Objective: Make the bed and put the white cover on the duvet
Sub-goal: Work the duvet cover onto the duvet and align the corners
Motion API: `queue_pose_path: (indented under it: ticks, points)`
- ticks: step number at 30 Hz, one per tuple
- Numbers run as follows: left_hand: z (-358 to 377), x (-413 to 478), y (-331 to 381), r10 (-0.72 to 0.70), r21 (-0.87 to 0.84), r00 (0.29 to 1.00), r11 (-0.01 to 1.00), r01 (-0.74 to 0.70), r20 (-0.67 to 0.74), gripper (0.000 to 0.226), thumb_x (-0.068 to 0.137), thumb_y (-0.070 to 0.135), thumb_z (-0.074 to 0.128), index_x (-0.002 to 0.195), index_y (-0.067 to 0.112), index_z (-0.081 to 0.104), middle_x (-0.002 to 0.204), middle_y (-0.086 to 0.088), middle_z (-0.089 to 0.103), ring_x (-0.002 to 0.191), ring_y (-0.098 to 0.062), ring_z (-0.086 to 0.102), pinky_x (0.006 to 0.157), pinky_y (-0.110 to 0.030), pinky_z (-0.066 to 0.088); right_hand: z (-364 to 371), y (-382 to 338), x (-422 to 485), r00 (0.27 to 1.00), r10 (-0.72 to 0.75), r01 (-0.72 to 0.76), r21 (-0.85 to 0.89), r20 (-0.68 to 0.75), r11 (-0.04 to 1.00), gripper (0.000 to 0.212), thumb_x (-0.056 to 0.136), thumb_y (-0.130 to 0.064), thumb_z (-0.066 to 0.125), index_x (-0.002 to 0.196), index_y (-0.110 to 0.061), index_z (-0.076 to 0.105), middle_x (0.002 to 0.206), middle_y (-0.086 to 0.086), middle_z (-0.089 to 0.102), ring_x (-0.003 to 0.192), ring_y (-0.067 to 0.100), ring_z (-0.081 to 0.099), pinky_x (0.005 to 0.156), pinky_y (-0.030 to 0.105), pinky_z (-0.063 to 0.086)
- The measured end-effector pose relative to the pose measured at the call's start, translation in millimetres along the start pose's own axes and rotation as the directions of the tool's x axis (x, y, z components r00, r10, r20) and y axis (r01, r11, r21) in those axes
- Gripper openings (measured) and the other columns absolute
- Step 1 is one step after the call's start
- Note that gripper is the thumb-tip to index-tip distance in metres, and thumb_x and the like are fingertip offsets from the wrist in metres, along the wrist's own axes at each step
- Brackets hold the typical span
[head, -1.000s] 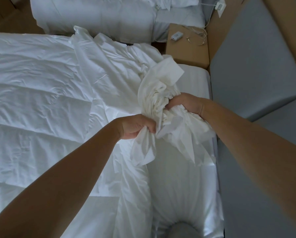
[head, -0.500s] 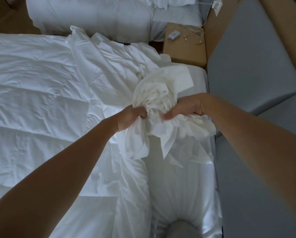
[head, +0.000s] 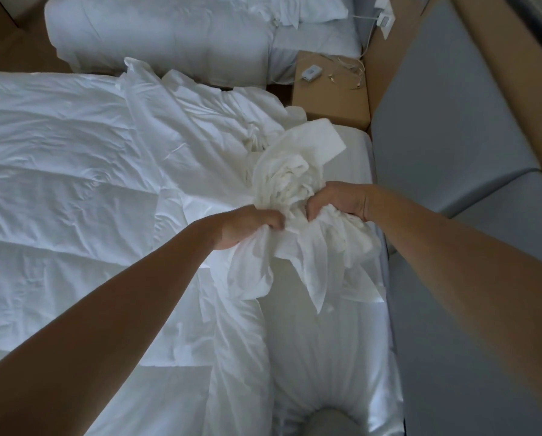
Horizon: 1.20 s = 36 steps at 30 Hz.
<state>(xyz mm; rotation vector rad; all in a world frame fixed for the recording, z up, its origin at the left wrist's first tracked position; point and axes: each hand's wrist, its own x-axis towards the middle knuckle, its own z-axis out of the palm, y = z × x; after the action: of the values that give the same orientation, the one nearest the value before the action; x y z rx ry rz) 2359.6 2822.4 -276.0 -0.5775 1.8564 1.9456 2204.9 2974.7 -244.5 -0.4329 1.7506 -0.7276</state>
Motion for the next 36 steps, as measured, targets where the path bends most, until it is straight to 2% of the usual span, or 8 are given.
queue_pose_path:
  ticks: [7, 11, 15, 21, 28, 30, 33, 36]
  points:
    - [16, 0, -2, -0.112, 0.007, 0.971, 0.994, 0.113, 0.211, 0.048, 0.064, 0.01, 0.068, 0.112, 0.008, 0.068, 0.104, -0.011, 0.073, 0.1, -0.029, 0.07, 0.099, -0.042, 0.054, -1, 7, 7, 0.999, -0.019, 0.017, -0.053, -0.028, 0.998, 0.084, 0.045, -0.025, 0.076, 0.116, 0.018, 0.06, 0.112, 0.033, 0.066, 0.106, 0.055, 0.062, 0.093, 0.057, 0.051]
    - [13, 1, -11, 0.039, -0.255, 0.999, 0.967, -0.028, 0.037, 0.053, 0.062, 0.015, 0.059, 0.114, 0.005, 0.065, 0.097, -0.011, 0.067, 0.088, -0.027, 0.066, 0.081, -0.038, 0.054, -2, 11, -2, 1.0, -0.021, 0.02, 0.083, 0.017, 0.996, 0.027, 0.066, -0.01, 0.075, 0.092, -0.001, 0.075, 0.089, 0.015, 0.074, 0.078, 0.028, 0.07, 0.072, 0.034, 0.058]
    - [0, 4, -11, 0.149, -0.359, 0.981, 0.915, -0.184, -0.121, 0.037, 0.064, 0.015, 0.051, 0.097, 0.006, 0.068, 0.086, -0.01, 0.065, 0.08, -0.026, 0.062, 0.076, -0.035, 0.049, 8, 15, -11, 0.984, -0.004, -0.015, 0.103, 0.18, 0.995, 0.044, 0.074, -0.013, 0.083, 0.115, -0.012, 0.067, 0.108, 0.01, 0.076, 0.095, 0.024, 0.074, 0.08, 0.037, 0.061]
    - [-5, -2, 9, 0.151, -0.158, 0.973, 0.971, -0.18, -0.175, 0.009, 0.058, 0.017, 0.056, 0.061, 0.011, 0.063, 0.062, 0.003, 0.059, 0.059, -0.01, 0.057, 0.06, -0.019, 0.048, 31, 20, -4, 0.974, 0.085, -0.07, -0.076, 0.21, 0.995, 0.053, 0.076, -0.013, 0.086, 0.123, -0.022, 0.062, 0.117, 0.005, 0.073, 0.106, 0.023, 0.071, 0.096, 0.044, 0.057]
    - [5, -5, -8, -0.088, 0.117, 0.995, 0.989, 0.092, -0.038, 0.032, 0.065, 0.029, 0.068, 0.094, 0.018, 0.069, 0.085, 0.002, 0.074, 0.08, -0.019, 0.07, 0.074, -0.027, 0.052, 35, 34, 5, 0.844, 0.493, -0.303, -0.571, 0.21, 0.763, 0.085, 0.063, -0.047, 0.09, 0.136, -0.016, 0.06, 0.127, 0.011, 0.069, 0.118, 0.029, 0.064, 0.106, 0.046, 0.05]
    - [10, -5, -13, -0.189, 0.233, 0.979, 0.958, 0.168, 0.072, 0.034, 0.075, 0.03, 0.077, 0.108, 0.027, 0.066, 0.098, 0.007, 0.076, 0.092, -0.015, 0.072, 0.085, -0.028, 0.054, 28, 35, 6, 0.874, 0.452, -0.285, -0.563, 0.181, 0.776, 0.065, 0.082, -0.031, 0.082, 0.139, -0.01, 0.058, 0.136, 0.012, 0.062, 0.128, 0.032, 0.056, 0.108, 0.038, 0.045]
    - [17, -4, -16, -0.316, 0.411, 0.928, 0.886, 0.213, 0.199, 0.059, 0.064, 0.036, 0.083, 0.12, 0.03, 0.066, 0.112, 0.01, 0.074, 0.108, -0.013, 0.068, 0.104, -0.031, 0.049, 14, 23, 4, 0.906, 0.368, -0.218, -0.514, 0.21, 0.829, 0.087, 0.059, -0.032, 0.096, 0.136, -0.01, 0.061, 0.135, 0.013, 0.064, 0.127, 0.033, 0.059, 0.106, 0.039, 0.047]
    - [26, -3, -18, -0.187, 0.328, 0.953, 0.939, 0.103, 0.236, 0.055, 0.054, 0.027, 0.081, 0.108, 0.025, 0.071, 0.102, 0.011, 0.075, 0.104, -0.01, 0.068, 0.099, -0.024, 0.049, 0, 14, 4, 0.937, 0.283, -0.19, -0.378, 0.206, 0.906, 0.067, 0.065, -0.014, 0.091, 0.127, -0.007, 0.068, 0.122, 0.017, 0.07, 0.115, 0.036, 0.066, 0.105, 0.053, 0.05]
